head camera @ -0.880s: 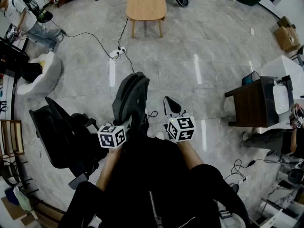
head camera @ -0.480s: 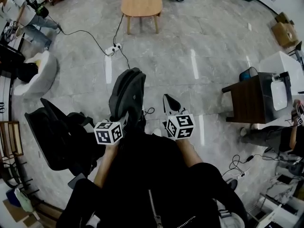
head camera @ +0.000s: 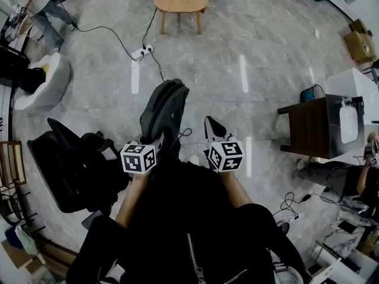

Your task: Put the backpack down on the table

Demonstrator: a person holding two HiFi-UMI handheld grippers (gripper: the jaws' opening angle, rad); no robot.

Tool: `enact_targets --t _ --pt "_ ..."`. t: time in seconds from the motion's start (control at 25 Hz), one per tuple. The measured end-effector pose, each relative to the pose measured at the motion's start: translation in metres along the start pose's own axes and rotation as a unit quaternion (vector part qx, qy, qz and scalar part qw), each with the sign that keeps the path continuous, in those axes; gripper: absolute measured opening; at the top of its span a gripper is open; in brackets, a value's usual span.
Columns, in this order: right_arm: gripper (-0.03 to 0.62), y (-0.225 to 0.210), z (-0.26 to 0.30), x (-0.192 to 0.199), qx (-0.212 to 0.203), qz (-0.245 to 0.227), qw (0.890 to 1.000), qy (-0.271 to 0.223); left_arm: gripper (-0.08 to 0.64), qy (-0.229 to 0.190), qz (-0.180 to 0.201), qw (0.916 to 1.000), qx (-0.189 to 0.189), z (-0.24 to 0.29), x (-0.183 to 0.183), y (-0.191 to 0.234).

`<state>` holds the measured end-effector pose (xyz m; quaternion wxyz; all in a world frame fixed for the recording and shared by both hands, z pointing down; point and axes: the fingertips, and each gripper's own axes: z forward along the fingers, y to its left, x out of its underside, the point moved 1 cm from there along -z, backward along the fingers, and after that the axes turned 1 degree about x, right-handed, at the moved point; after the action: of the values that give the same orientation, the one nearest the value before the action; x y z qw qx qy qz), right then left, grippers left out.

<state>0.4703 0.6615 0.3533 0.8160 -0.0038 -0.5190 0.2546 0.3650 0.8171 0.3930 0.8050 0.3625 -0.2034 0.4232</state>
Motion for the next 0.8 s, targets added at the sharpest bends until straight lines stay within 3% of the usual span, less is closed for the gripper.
enact_targets --t 0.8 --pt "0.011 0.003 0.127 -0.077 0.018 0.007 1.000 -0.012 0.080 0.036 0.014 0.9986 0.038 0.063 -0.101 0.081"
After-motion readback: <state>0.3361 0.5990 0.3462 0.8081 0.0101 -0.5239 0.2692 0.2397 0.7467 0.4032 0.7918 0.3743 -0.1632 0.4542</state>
